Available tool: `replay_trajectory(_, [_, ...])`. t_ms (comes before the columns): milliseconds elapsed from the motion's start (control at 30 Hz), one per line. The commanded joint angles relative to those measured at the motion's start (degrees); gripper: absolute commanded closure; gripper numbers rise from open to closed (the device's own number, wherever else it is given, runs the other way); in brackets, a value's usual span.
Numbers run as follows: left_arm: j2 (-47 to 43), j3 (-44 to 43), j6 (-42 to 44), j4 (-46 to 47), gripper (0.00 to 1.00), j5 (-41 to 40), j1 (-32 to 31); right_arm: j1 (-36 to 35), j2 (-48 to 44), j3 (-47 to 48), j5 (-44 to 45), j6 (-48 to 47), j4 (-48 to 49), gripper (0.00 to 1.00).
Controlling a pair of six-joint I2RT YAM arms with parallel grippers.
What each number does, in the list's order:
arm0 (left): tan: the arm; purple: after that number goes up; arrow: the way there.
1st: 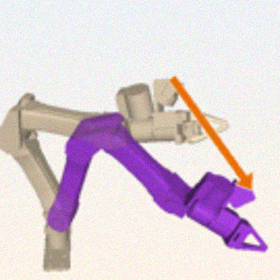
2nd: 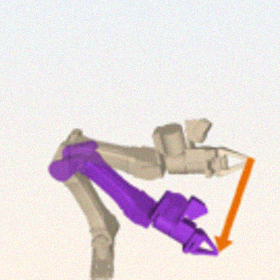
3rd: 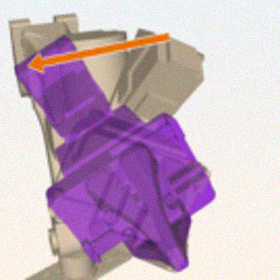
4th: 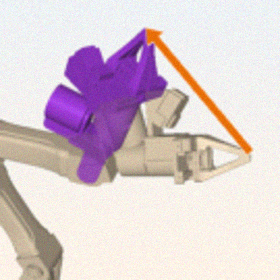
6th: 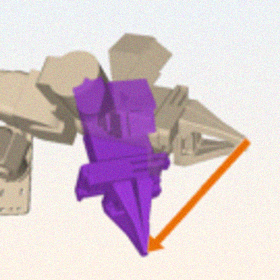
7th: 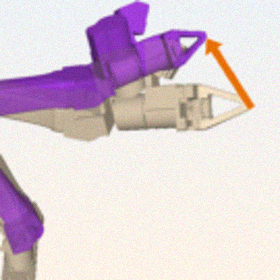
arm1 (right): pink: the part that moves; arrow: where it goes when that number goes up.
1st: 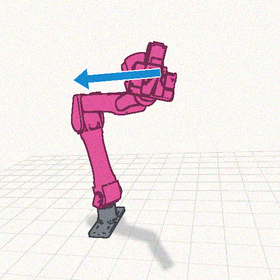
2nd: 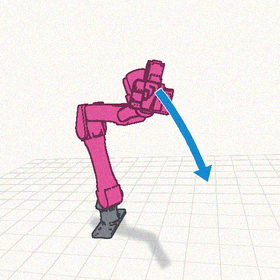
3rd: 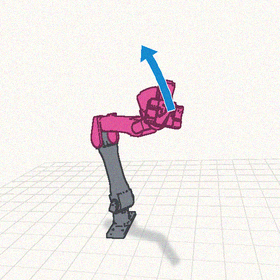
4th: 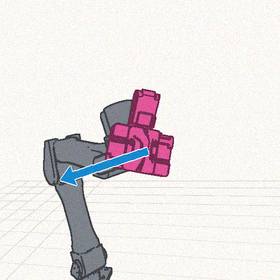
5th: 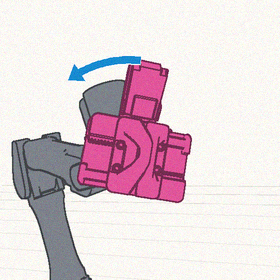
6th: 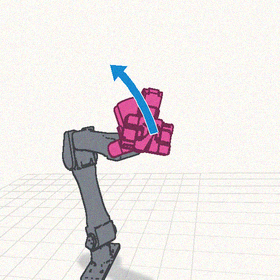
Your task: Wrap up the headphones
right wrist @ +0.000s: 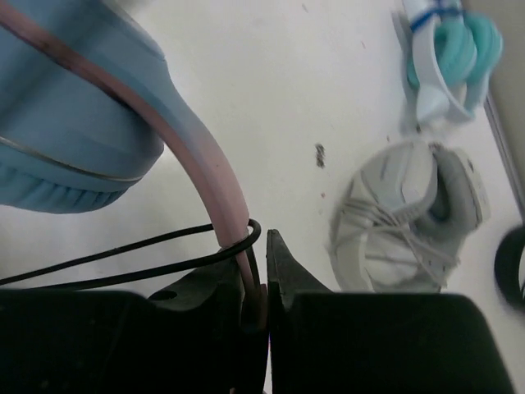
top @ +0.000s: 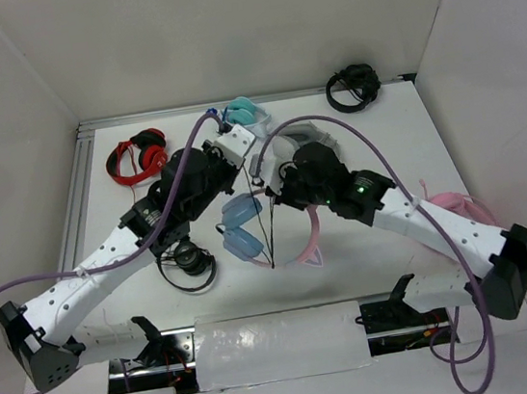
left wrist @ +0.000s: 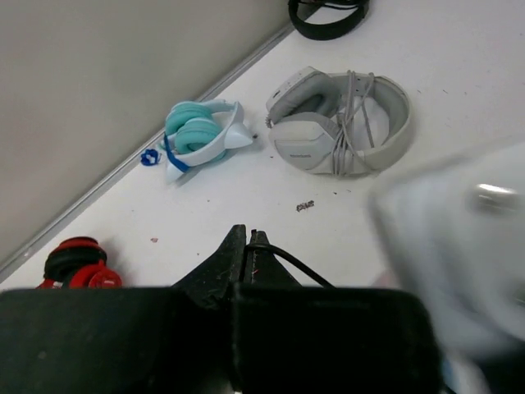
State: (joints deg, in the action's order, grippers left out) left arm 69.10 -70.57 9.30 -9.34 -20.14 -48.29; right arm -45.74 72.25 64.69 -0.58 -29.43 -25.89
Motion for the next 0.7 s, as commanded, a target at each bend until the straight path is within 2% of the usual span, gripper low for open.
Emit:
replay_trajectory(0, [1.99, -3.44, 2.04, 5.21, 1.00, 11.69, 5.04, -1.90, -7.54, -1.75, -20.36, -8.51, 0.50, 1.00])
replay_trajectory(133, [4.90, -2.21, -0.15, 5.65, 1.00, 25.20, 7.60, -2.78, -9.93, -0.62, -29.64, -11.52, -5.82, 1.00])
replay_trajectory(200, [6.30, -1.60, -0.86, 6.53, 1.00, 29.00, 8.56, -2.87, -10.37, 0.61, -32.36, -11.96, -7.24, 1.00])
replay_trajectory(300, [7.45, -0.37, -1.56, 7.67, 1.00, 36.47, 8.92, -2.87, -10.64, 1.23, -34.05, -11.71, -6.90, 1.00])
replay_trajectory(333, [7.71, 0.25, -2.09, 8.28, 1.00, 37.79, 9.00, -2.95, -10.72, 1.15, -33.35, -8.83, -4.28, 1.00])
replay_trajectory(433, [7.80, 3.49, -5.06, 10.90, 1.00, 39.12, 9.62, -2.87, -11.51, 1.67, -25.38, -1.71, 2.56, 1.00])
replay_trajectory(467, [7.89, 4.46, -6.13, 11.36, 1.00, 39.30, 10.40, -2.78, -11.78, 1.85, -22.48, 4.32, 4.25, 1.00])
replay_trajectory(533, [7.45, 7.36, -8.86, 12.59, 1.00, 40.79, 11.46, -2.78, -12.13, 3.60, -14.04, 9.89, 6.72, 1.00])
replay_trajectory(667, [5.87, 14.29, -15.36, 16.45, 1.00, 47.98, 14.36, -2.87, -12.39, 8.08, -4.89, 19.64, 5.59, 1.00])
